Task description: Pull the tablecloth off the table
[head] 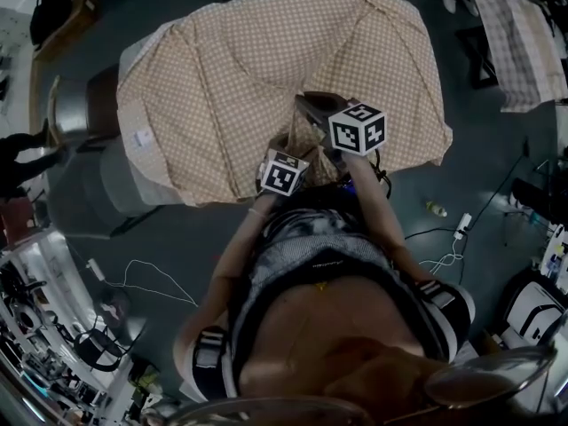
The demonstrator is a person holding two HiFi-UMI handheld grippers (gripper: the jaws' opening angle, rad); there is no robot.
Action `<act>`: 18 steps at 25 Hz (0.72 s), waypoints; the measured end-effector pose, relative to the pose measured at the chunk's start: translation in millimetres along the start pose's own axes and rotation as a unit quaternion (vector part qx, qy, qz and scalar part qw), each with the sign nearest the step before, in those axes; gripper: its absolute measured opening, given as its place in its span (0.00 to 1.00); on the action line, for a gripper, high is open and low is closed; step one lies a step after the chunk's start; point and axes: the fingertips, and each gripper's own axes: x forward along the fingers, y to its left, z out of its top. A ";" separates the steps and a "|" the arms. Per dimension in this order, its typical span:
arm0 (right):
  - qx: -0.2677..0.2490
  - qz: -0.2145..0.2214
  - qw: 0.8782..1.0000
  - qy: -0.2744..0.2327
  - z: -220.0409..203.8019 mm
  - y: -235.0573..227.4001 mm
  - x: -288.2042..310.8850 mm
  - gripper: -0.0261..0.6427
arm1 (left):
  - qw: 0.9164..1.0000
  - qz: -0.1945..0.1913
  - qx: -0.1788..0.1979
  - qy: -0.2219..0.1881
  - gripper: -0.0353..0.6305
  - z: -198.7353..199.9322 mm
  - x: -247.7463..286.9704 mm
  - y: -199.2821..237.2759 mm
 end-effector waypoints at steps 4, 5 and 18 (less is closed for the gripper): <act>-0.007 0.008 1.000 -0.023 27.1 12.5 -7.2 0.13 | 0.998 0.041 -0.002 -0.051 0.47 24.1 -10.0 11.9; -0.013 0.008 1.000 -0.026 32.4 15.5 -8.6 0.13 | 0.997 0.045 0.001 -0.059 0.47 28.0 -13.9 12.9; -0.098 0.014 0.993 -0.067 79.6 42.3 -33.3 0.13 | 0.993 -0.018 -0.033 -0.112 0.07 72.5 -65.2 -13.0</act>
